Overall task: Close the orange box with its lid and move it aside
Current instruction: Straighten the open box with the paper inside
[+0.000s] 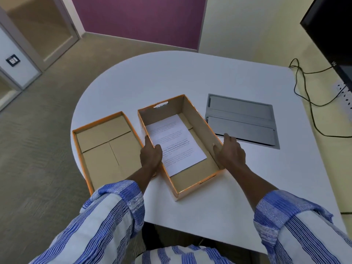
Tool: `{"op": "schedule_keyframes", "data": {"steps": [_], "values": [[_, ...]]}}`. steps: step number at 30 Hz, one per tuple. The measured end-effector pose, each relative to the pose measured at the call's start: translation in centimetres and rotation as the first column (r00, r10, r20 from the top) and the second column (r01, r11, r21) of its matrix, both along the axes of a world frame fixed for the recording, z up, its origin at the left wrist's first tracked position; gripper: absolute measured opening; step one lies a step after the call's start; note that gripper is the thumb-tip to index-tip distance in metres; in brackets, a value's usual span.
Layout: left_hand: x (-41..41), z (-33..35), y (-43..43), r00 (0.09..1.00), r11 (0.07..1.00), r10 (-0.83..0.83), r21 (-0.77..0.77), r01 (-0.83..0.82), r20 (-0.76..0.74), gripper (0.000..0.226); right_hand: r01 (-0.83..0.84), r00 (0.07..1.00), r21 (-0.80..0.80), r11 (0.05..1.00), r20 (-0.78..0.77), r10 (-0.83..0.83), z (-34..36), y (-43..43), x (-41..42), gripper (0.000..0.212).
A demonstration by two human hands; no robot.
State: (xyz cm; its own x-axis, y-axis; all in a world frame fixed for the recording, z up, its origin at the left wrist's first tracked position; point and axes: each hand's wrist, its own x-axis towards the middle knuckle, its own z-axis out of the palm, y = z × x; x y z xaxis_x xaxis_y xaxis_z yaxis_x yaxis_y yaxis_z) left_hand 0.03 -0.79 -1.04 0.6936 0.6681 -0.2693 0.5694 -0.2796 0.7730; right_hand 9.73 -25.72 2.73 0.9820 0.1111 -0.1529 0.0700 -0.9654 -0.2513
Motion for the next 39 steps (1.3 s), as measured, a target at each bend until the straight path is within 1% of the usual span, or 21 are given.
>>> {"op": "schedule_keyframes", "data": {"steps": [3, 8, 10, 12, 14, 17, 22, 23, 25, 28, 30, 32, 35, 39], "values": [[0.0, -0.1, 0.2, 0.998, 0.998, -0.057, 0.021, 0.056, 0.020, 0.063, 0.053, 0.998, 0.043, 0.998, -0.023, -0.052, -0.2, -0.8, -0.2, 0.062], [0.5, 0.2, 0.3, 0.976, 0.975, -0.216, 0.063, 0.213, 0.034, 0.058, 0.131, 0.991, 0.100, 0.986, -0.041, -0.127, -0.7, -1.7, -0.8, 0.061], [0.5, 0.1, 0.2, 0.959, 0.959, -0.279, 0.070, 0.276, 0.054, 0.055, 0.152, 0.988, 0.116, 0.982, -0.036, -0.149, -0.9, -2.0, -1.2, 0.056], [0.5, -0.2, -0.1, 0.945, 0.944, -0.324, 0.078, 0.320, 0.048, 0.054, 0.175, 0.984, 0.127, 0.976, -0.037, -0.171, -1.3, -2.3, -1.6, 0.047], [0.2, -0.6, -0.4, 0.937, 0.935, -0.348, 0.083, 0.344, 0.040, 0.055, 0.206, 0.978, 0.118, 0.971, -0.046, -0.202, -1.8, -2.5, -2.1, 0.039], [-0.4, -1.1, -1.0, 0.932, 0.932, -0.359, 0.066, 0.356, 0.053, 0.061, 0.234, 0.972, 0.099, 0.967, -0.047, -0.231, -2.3, -2.6, -2.8, 0.035], [-0.4, -2.0, -1.0, 0.931, 0.929, -0.365, 0.069, 0.363, 0.017, 0.049, 0.249, 0.969, 0.085, 0.965, -0.014, -0.248, -2.4, -2.3, -2.9, 0.037], [-0.4, -2.0, -0.8, 0.926, 0.925, -0.378, 0.058, 0.376, 0.008, 0.049, 0.258, 0.966, 0.095, 0.962, -0.014, -0.258, -2.3, -2.2, -3.0, 0.039], [-0.5, -1.8, -0.3, 0.921, 0.921, -0.389, 0.018, 0.389, 0.009, 0.051, 0.266, 0.963, 0.123, 0.956, 0.008, -0.269, -2.0, -1.7, -3.1, 0.050], [-0.8, -1.4, 0.8, 0.941, 0.941, -0.337, -0.019, 0.337, 0.024, 0.059, 0.197, 0.971, 0.106, 0.975, 0.114, -0.209, -1.3, -0.1, -3.1, 0.066], [-1.2, -1.3, 2.0, 0.959, 0.960, -0.281, -0.008, 0.281, 0.020, 0.061, 0.103, 0.975, 0.134, 0.986, 0.182, -0.126, -0.9, 1.8, -2.9, 0.067], [-2.0, -1.5, 3.8, 0.974, 0.972, -0.228, 0.048, 0.228, -0.020, 0.056, -0.022, 0.974, 0.186, 0.982, 0.224, -0.021, -0.4, 4.4, -2.8, 0.066], [-3.7, -2.3, 7.3, 0.986, 0.983, -0.131, 0.117, 0.142, -0.099, 0.050, -0.204, 0.960, 0.192, 0.960, 0.230, 0.158, -0.1, 9.4, -2.9, 0.066], [-7.2, -3.3, 11.7, 0.982, 0.980, 0.030, 0.201, 0.008, -0.186, 0.054, -0.364, 0.928, 0.240, 0.900, 0.170, 0.330, -0.1, 16.7, -4.1, 0.071]]}}
